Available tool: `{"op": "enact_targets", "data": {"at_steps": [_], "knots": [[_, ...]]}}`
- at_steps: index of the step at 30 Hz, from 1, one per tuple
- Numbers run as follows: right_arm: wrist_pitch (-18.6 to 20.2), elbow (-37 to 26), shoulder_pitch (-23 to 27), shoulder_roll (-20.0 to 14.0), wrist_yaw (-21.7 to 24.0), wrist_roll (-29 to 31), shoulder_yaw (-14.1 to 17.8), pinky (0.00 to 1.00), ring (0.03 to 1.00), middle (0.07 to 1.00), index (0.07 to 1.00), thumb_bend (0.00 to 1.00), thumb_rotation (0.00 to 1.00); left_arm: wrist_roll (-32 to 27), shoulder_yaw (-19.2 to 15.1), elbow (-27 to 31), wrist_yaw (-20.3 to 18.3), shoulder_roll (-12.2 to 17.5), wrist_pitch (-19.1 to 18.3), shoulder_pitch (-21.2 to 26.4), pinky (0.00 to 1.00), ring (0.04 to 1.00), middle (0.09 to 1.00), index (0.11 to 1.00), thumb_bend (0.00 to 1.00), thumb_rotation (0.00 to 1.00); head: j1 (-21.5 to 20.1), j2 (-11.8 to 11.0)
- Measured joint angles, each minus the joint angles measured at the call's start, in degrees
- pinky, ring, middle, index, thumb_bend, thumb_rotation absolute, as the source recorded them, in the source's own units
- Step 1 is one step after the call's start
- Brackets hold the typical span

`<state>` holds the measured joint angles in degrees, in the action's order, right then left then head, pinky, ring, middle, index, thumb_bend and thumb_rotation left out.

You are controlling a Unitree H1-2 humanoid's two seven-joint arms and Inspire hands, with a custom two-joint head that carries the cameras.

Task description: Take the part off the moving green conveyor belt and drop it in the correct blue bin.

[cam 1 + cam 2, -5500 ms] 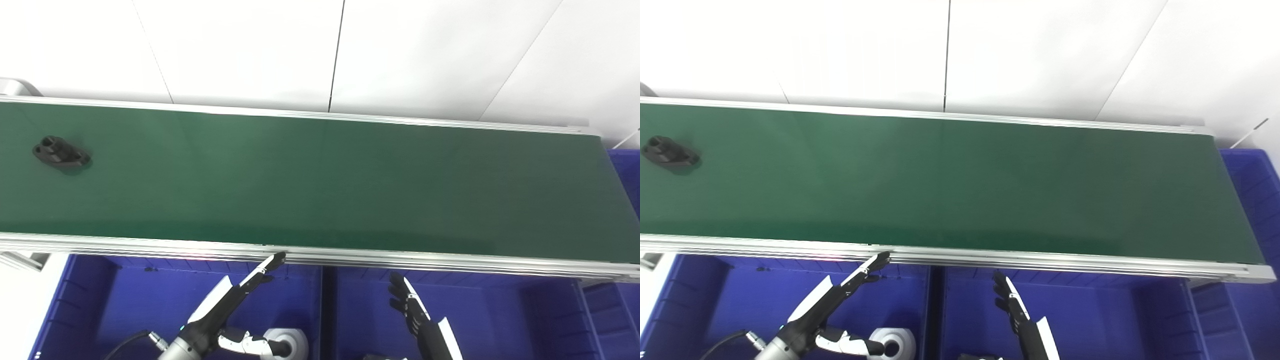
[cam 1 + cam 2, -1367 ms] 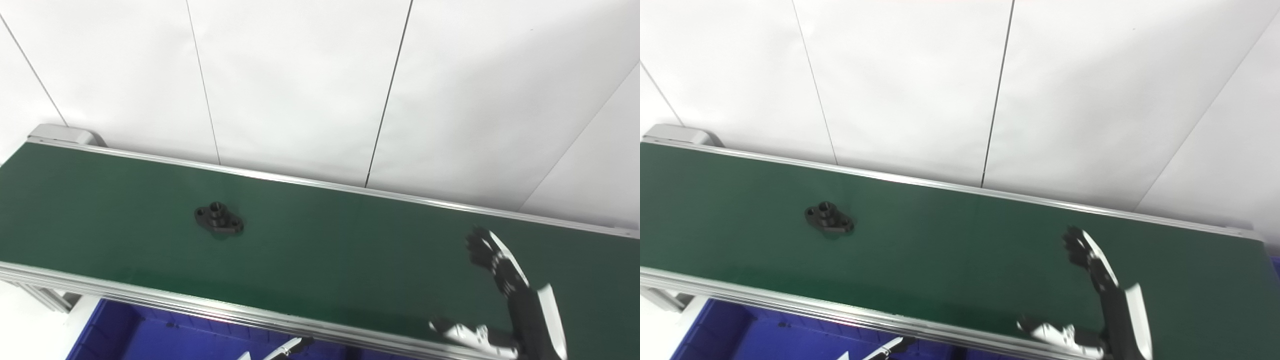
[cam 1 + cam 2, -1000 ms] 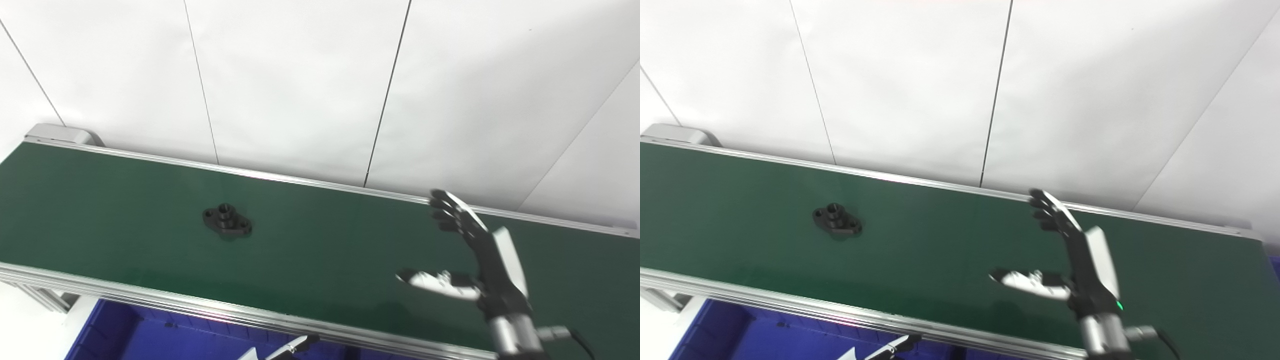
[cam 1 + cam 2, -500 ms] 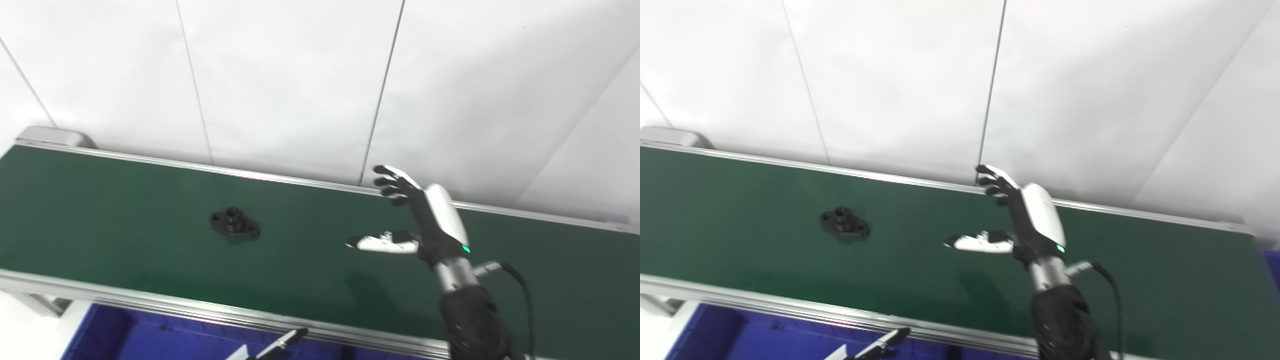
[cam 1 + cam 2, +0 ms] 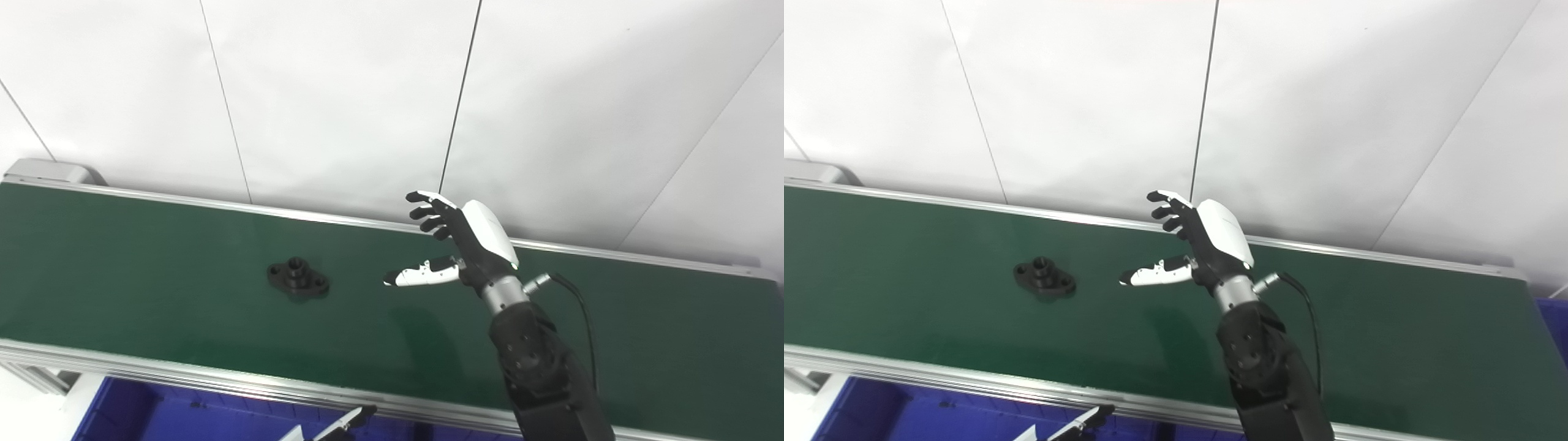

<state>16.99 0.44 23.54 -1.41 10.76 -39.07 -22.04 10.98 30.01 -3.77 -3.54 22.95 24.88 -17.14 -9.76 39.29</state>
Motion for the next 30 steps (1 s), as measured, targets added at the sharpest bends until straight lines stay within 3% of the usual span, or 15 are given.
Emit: {"op": "enact_targets", "data": {"at_steps": [8, 11, 19, 30], "knots": [[0.01, 7.52, 5.23, 0.57, 0.29, -2.55, -4.37, 0.63, 0.746, 0.798, 0.837, 0.9, 0.32, 0.76, 0.28, 0.01, 0.43, -0.39, 0.0, 0.06, 0.87, 0.961, 0.998, 0.98, 0.91, 0.55, 1.41, 0.44], [0.01, 10.29, 6.75, 1.35, 0.31, -2.91, -5.71, 0.71, 0.778, 0.812, 0.852, 0.9, 0.32, 0.76, 0.19, 0.02, 0.08, -0.66, 0.0, 0.04, 0.88, 0.966, 1.0, 0.985, 0.91, 0.56, 2.11, 0.61], [-0.01, 14.25, 8.77, 2.65, 0.68, -4.61, -10.12, 0.79, 0.85, 0.87, 0.887, 0.91, 0.34, 2.15, -0.56, 0.36, -1.16, -1.8, 0.0, -0.39, 0.85, 0.952, 0.998, 0.985, 0.92, 0.58, 3.08, 0.88], [-0.12, 19.85, 9.8, 3.56, 1.19, -5.87, -15.05, 0.76, 0.831, 0.864, 0.882, 0.89, 0.32, 2.38, -1.34, 0.67, -1.92, -2.96, 0.0, -0.81, 0.85, 0.944, 0.992, 0.976, 0.93, 0.58, 3.52, 1.32]]}}
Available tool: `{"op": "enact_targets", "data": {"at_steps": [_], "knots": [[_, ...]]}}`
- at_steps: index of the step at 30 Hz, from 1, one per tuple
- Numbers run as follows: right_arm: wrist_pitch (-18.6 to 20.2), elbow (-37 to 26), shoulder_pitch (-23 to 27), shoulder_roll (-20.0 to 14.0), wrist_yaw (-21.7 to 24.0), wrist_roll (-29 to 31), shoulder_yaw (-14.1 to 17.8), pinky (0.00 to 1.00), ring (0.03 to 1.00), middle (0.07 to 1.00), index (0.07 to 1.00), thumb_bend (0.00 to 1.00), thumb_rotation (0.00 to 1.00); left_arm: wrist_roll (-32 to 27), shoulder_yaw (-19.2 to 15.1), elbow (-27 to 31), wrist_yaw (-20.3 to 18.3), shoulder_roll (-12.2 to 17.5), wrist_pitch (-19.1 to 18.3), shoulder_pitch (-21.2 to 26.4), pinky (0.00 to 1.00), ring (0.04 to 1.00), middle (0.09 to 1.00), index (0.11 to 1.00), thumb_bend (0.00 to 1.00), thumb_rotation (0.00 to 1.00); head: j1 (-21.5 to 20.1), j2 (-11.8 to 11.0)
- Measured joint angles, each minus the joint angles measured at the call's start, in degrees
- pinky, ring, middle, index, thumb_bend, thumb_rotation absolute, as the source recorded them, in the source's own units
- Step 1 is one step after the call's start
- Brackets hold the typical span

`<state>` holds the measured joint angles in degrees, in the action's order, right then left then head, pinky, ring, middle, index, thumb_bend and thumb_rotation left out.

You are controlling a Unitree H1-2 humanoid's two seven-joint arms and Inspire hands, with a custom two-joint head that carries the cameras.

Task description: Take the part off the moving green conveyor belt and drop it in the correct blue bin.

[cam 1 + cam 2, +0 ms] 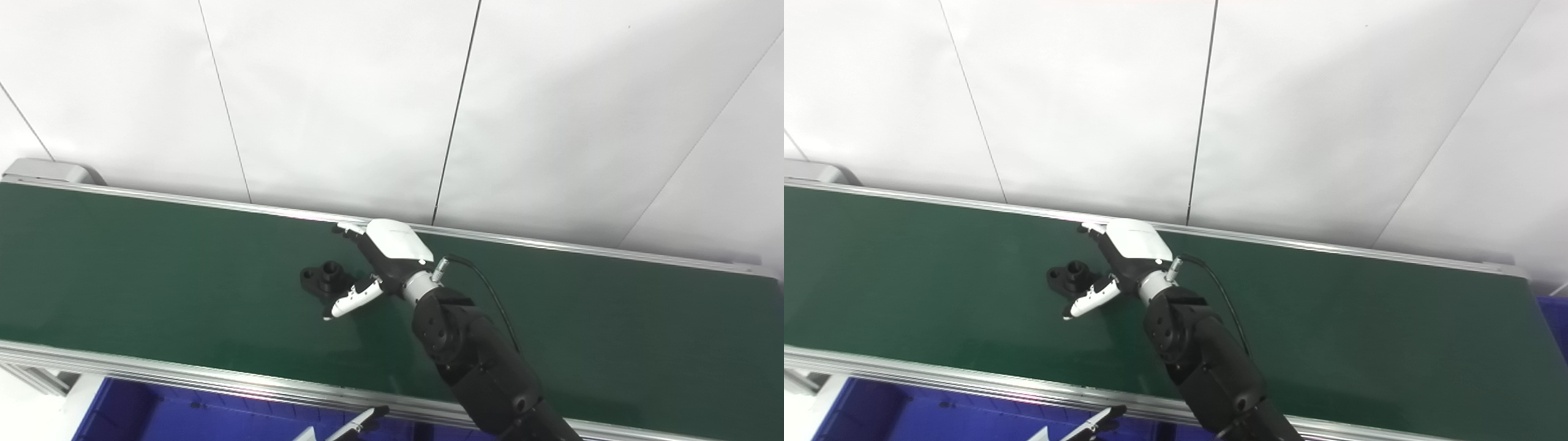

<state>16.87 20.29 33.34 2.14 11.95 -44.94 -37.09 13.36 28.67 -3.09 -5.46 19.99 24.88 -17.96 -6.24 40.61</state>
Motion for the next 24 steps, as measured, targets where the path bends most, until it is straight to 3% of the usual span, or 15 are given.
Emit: {"op": "enact_targets", "data": {"at_steps": [12, 17, 19, 20, 23, 24], "knots": [[-1.64, 4.65, 0.1, -0.41, -2.95, -1.84, -2.3, 0.61, 0.748, 0.808, 0.819, 0.86, 0.18, 0.88, -1.64, 0.97, -1.59, -0.96, 0.0, -1.2, 0.84, 0.945, 0.997, 0.98, 0.93, 0.58, 0.88, 1.23], [-1.98, 4.51, 0.44, -1.79, -3.06, -3.09, -2.87, 0.55, 0.682, 0.751, 0.804, 0.78, 0.13, 1.76, -2.01, 2.0, -2.13, -1.5, -0.01, -1.56, 0.87, 0.961, 1.0, 0.989, 0.91, 0.59, 0.97, 1.76], [-1.99, 3.7, 0.84, -2.68, -1.52, -3.65, -3.26, 0.5, 0.611, 0.704, 0.796, 0.74, 0.07, 2.02, -2.18, 2.07, -2.23, -2.12, -0.01, -1.8, 0.88, 0.97, 1.0, 0.995, 0.91, 0.6, 1.05, 2.2], [-1.99, 3.51, 0.99, -2.98, -1.16, -3.85, -3.3, 0.42, 0.521, 0.612, 0.782, 0.66, 0.03, 2.05, -2.24, 2.16, -2.26, -2.44, -0.01, -1.97, 0.89, 0.974, 1.0, 0.998, 0.9, 0.6, 1.05, 2.37], [-1.97, 3.04, 1.06, -4.1, -0.91, -5.32, -3.58, 0.33, 0.406, 0.512, 0.757, 0.58, 0.0, 2.27, -2.3, 2.67, -2.58, -3.09, -0.02, -2.53, 0.9, 0.983, 1.0, 1.0, 0.89, 0.6, 1.05, 2.55], [-1.97, 2.7, 0.88, -4.54, -0.8, -5.61, -3.69, 0.32, 0.428, 0.503, 0.75, 0.55, 0.0, 2.31, -2.37, 2.85, -2.69, -3.15, -0.03, -2.72, 0.91, 0.986, 1.0, 1.0, 0.89, 0.61, 1.05, 2.55]]}}
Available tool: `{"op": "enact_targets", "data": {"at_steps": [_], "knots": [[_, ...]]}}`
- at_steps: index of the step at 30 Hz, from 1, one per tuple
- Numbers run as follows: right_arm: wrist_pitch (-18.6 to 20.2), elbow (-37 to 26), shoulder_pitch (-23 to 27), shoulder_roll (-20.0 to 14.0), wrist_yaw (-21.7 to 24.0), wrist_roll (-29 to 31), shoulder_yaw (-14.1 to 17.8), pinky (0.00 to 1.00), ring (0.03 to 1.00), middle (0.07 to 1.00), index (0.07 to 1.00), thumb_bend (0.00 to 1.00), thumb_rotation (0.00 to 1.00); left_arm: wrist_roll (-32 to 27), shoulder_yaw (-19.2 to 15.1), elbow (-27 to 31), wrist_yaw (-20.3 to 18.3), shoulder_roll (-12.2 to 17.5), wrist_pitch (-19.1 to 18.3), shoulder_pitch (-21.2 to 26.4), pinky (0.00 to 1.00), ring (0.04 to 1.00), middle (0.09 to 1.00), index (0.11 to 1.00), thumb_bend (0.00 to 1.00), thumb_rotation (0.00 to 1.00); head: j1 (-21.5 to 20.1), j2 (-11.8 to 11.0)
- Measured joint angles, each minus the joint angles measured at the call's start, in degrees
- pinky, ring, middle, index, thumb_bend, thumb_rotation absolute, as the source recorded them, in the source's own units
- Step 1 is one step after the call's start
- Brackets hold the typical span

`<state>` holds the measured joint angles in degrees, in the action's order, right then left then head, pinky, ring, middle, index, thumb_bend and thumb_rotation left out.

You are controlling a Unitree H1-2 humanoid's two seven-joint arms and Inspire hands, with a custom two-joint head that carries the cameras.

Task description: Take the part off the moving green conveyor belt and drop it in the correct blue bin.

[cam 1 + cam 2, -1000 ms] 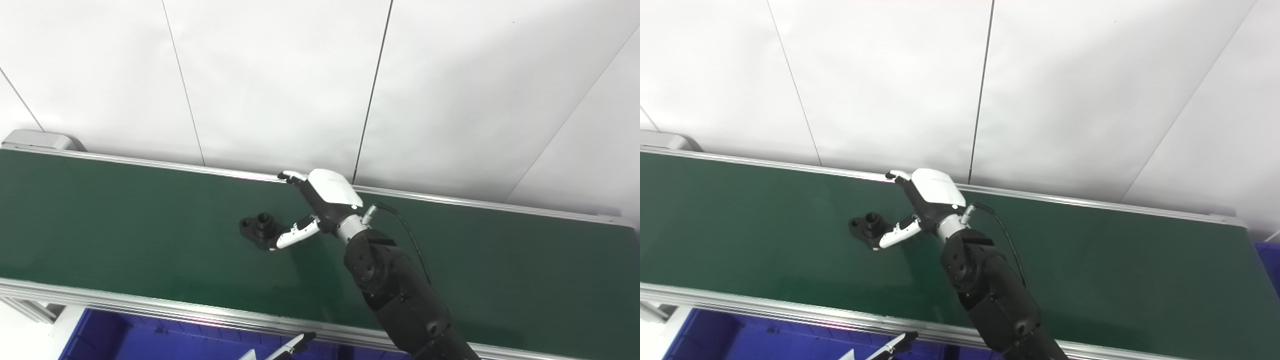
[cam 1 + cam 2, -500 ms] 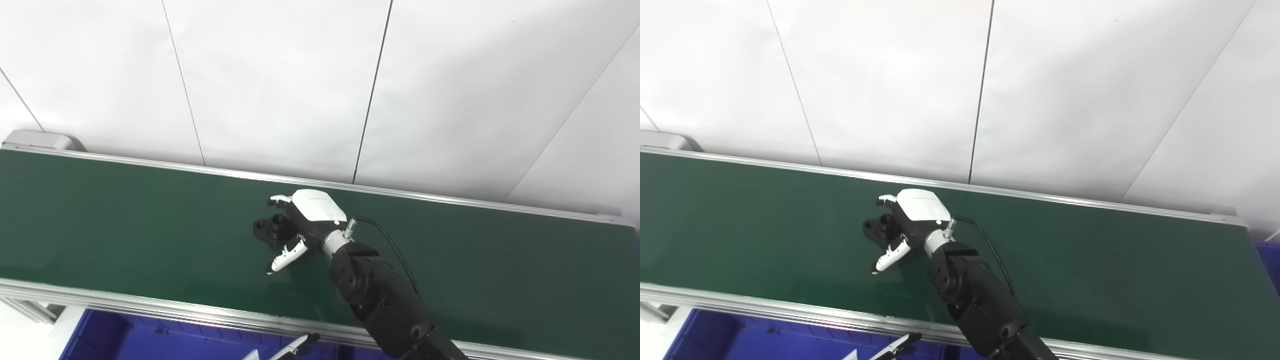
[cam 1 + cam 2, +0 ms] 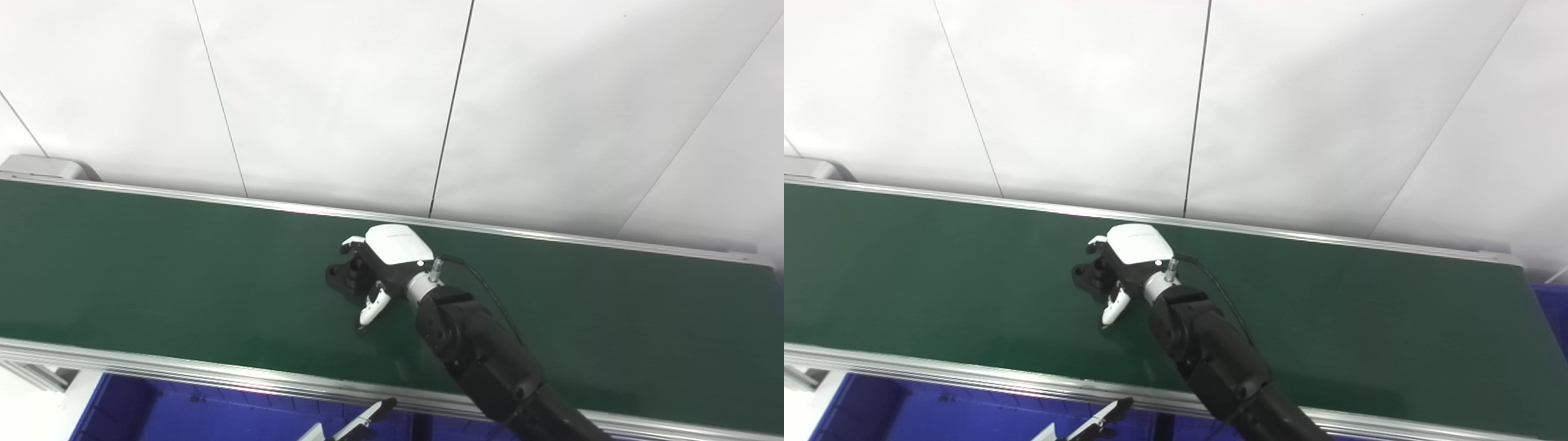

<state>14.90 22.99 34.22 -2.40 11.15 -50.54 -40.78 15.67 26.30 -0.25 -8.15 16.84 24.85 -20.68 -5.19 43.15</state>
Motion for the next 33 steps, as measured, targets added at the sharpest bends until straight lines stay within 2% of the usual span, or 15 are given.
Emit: {"op": "enact_targets", "data": {"at_steps": [2, 3, 7, 12, 18, 23, 25, 31, 33], "knots": [[-0.01, -1.24, -0.54, -0.96, 0.55, -0.16, -0.08, 0.3, 0.448, 0.494, 0.704, 0.53, 0.0, 0.67, -0.18, 0.67, -0.1, -0.02, 0.0, -0.31, 0.92, 0.993, 1.0, 1.0, 0.87, 0.61, 0.0, 0.35], [-0.02, -1.84, -0.81, -1.47, 0.81, -0.36, -0.2, 0.3, 0.415, 0.49, 0.633, 0.52, 0.0, 1.01, -0.19, 0.9, -0.1, -0.04, 0.0, -0.35, 0.93, 0.997, 1.0, 1.0, 0.86, 0.62, 0.17, 0.61], [-0.04, -3.95, -1.26, -3.46, 2.02, -1.32, -1.05, 0.29, 0.398, 0.487, 0.538, 0.51, 0.0, 1.21, -0.15, 0.97, -0.1, -0.71, 0.0, -0.37, 0.95, 1.0, 1.0, 1.0, 0.85, 0.63, 0.18, 0.62], [0.01, -5.69, -1.56, -4.57, 3.89, -2.61, -1.22, 0.29, 0.403, 0.493, 0.519, 0.51, 0.0, 1.24, -0.14, 1.36, -0.35, -1.65, -0.03, -0.56, 0.97, 1.0, 1.0, 1.0, 0.84, 0.63, 0.18, 1.32], [2.0, -7.75, -3.02, -4.48, 5.39, -4.14, 0.07, 0.31, 0.401, 0.516, 0.512, 0.51, 0.0, 1.23, -0.36, 2.7, -1.36, -1.63, -0.75, -1.18, 0.97, 1.0, 1.0, 1.0, 0.83, 0.63, 0.35, 1.58], [0.85, -7.79, -3.36, -5.14, 2.59, -6.1, -0.93, 0.3, 0.391, 0.503, 0.53, 0.51, 0.0, 1.17, -0.74, 3.2, -1.89, -1.73, -0.79, -1.15, 0.97, 1.0, 1.0, 1.0, 0.82, 0.62, 0.35, 1.76], [0.1, -7.54, -3.92, -5.34, 0.63, -6.33, -1.03, 0.26, 0.378, 0.478, 0.537, 0.51, 0.0, 0.95, -0.98, 3.17, -1.99, -1.78, -0.77, -1.2, 0.97, 1.0, 1.0, 1.0, 0.82, 0.61, 0.09, 1.67], [-1.87, -5.72, -5.8, -5.03, -7.41, -7.28, -1.0, 0.24, 0.364, 0.485, 0.544, 0.51, 0.0, 1.13, -1.7, 3.14, -2.01, -2.07, -0.75, -1.18, 0.96, 1.0, 1.0, 1.0, 0.82, 0.63, 0.0, 1.67], [-2.08, -5.31, -6.43, -4.83, -9.67, -7.37, -0.93, 0.21, 0.349, 0.462, 0.545, 0.51, 0.0, 1.21, -1.82, 3.14, -2.06, -2.12, -0.75, -1.17, 0.96, 1.0, 1.0, 1.0, 0.82, 0.62, 0.0, 1.67]]}}
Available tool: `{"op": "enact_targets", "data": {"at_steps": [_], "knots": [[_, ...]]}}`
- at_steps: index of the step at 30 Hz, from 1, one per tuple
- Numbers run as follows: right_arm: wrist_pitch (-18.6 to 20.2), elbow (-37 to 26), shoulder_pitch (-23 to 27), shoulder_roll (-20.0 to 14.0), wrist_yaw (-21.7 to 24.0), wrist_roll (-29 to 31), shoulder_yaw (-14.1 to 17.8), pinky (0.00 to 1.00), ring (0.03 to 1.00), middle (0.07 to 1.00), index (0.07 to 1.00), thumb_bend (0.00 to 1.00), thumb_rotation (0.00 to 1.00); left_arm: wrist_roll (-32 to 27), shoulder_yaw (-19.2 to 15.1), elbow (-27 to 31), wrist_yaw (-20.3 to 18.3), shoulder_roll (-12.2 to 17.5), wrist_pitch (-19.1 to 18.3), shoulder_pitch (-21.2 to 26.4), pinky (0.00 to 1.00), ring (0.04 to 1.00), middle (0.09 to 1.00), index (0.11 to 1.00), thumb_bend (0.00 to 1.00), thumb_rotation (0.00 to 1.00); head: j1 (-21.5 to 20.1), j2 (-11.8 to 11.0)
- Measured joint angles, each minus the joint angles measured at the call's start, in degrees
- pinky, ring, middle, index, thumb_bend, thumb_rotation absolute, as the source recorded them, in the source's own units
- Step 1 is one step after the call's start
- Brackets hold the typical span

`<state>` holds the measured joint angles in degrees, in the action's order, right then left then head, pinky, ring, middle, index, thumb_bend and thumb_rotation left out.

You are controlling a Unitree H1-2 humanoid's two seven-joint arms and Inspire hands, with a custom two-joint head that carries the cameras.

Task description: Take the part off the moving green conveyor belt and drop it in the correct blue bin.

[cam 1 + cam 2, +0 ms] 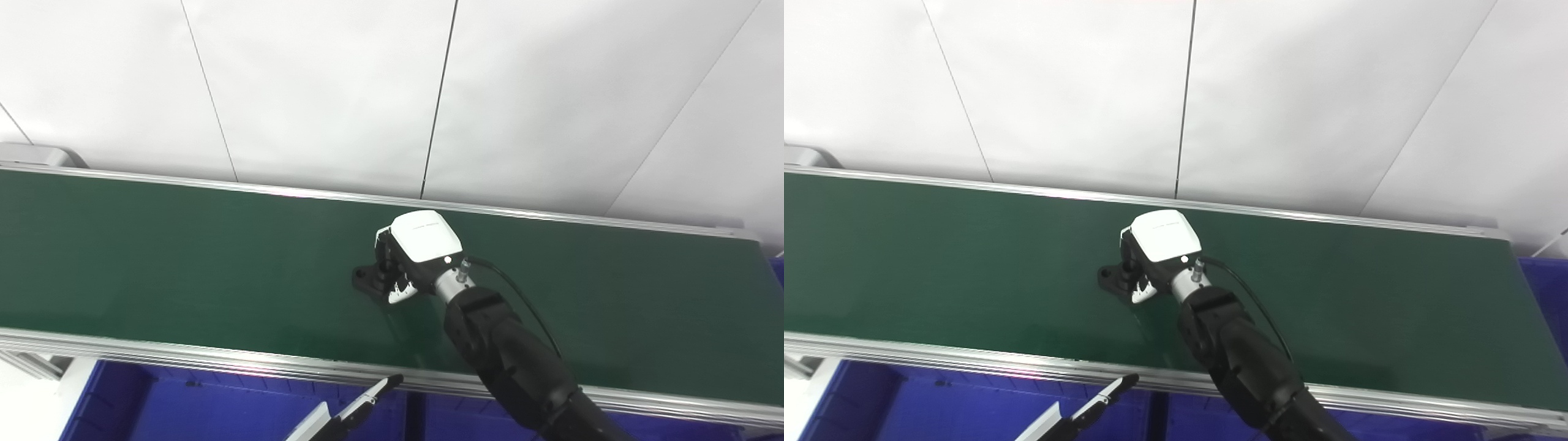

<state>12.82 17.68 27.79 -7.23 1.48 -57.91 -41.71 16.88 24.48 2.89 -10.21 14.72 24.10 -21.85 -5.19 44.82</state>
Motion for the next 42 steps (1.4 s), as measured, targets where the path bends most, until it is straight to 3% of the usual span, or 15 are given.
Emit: {"op": "enact_targets", "data": {"at_steps": [2, 5, 8, 13, 19, 22, 25, 28, 30, 32, 37, 42], "knots": [[-0.07, 0.17, -0.78, 0.26, -2.26, -0.05, 0.25, 0.15, 0.237, 0.404, 0.507, 0.52, 0.0, 0.0, -0.09, -0.01, -0.01, -0.05, 0.02, -0.02, 0.96, 1.0, 1.0, 1.0, 0.82, 0.62, -0.09, 0.09], [-0.09, 0.04, -1.69, 0.39, -4.43, 0.05, 0.94, 0.14, 0.203, 0.388, 0.498, 0.52, 0.0, -0.09, -0.12, -0.01, -0.1, -0.07, 0.08, 0.02, 0.97, 1.0, 1.0, 1.0, 0.81, 0.61, -0.09, 0.17], [-0.03, -2.05, -2.78, 0.03, -3.67, -0.05, 1.66, 0.1, 0.162, 0.461, 0.476, 0.53, 0.0, -0.21, -0.1, 0.0, -0.32, -0.08, 0.06, -0.03, 0.97, 1.0, 1.0, 1.0, 0.81, 0.61, -0.09, 0.18], [0.45, -9.56, -7.1, 0.07, -0.7, 0.28, 4.3, 0.12, 0.189, 0.47, 0.482, 0.53, 0.0, -0.18, -0.26, 0.02, -0.33, -0.21, 0.06, -0.01, 0.97, 1.0, 1.0, 1.0, 0.81, 0.62, -0.53, 0.53], [0.88, -17.16, -8.39, -0.69, 2.72, 0.16, 8.87, 0.16, 0.234, 0.472, 0.484, 0.53, 0.0, -0.14, -0.3, 0.28, -0.75, -0.13, -0.13, -0.04, 0.98, 1.0, 1.0, 1.0, 0.82, 0.64, -0.53, 0.53], [1.63, -19.68, -9.28, -0.73, 4.87, -0.16, 10.45, 0.21, 0.284, 0.41, 0.513, 0.52, 0.0, -0.15, -0.38, 0.31, -1.05, -0.12, -0.22, -0.02, 0.98, 1.0, 1.0, 1.0, 0.82, 0.63, -0.53, 0.53], [2.42, -21.6, -10.26, -0.87, 6.98, -1.2, 11.61, 0.21, 0.277, 0.4, 0.513, 0.52, 0.0, -0.16, -0.46, 0.29, -1.33, -0.13, -0.2, 0.0, 0.98, 1.0, 1.0, 1.0, 0.81, 0.63, -0.53, 0.61], [2.42, -23.31, -11.03, -1.15, 7.12, -1.86, 12.76, 0.18, 0.248, 0.456, 0.488, 0.53, 0.0, -0.14, -0.58, 0.27, -1.35, -0.14, -0.16, 0.02, 0.97, 1.0, 1.0, 1.0, 0.81, 0.64, -0.53, 0.7], [2.43, -25.35, -11.64, -1.28, 7.54, -1.95, 13.81, 0.18, 0.254, 0.407, 0.505, 0.52, 0.0, 0.09, -0.62, 0.29, -1.34, -0.18, -0.16, 0.02, 0.97, 1.0, 1.0, 1.0, 0.82, 0.65, -1.31, 0.97], [2.43, -28.56, -12.91, -1.57, 8.07, -1.9, 14.93, 0.16, 0.236, 0.454, 0.488, 0.53, 0.0, 0.54, -0.73, 0.38, -1.34, -0.2, -0.2, -0.1, 0.97, 1.0, 1.0, 1.0, 0.82, 0.64, -1.49, 1.05], [2.63, -38.19, -18.52, -3.13, 11.8, -1.93, 17.59, 0.17, 0.239, 0.471, 0.483, 0.53, 0.0, 0.35, -0.81, 1.23, -1.49, -0.22, -0.21, -0.43, 0.99, 1.0, 1.0, 1.0, 0.82, 0.63, -3.43, 1.93], [2.66, -47.98, -28.26, -5.97, 15.52, -1.91, 21.08, 0.13, 0.188, 0.469, 0.482, 0.53, 0.0, -1.57, -1.04, 2.32, -1.66, -0.27, -0.49, -0.98, 1.0, 1.0, 1.0, 1.0, 0.83, 0.64, -4.31, 2.9]]}}
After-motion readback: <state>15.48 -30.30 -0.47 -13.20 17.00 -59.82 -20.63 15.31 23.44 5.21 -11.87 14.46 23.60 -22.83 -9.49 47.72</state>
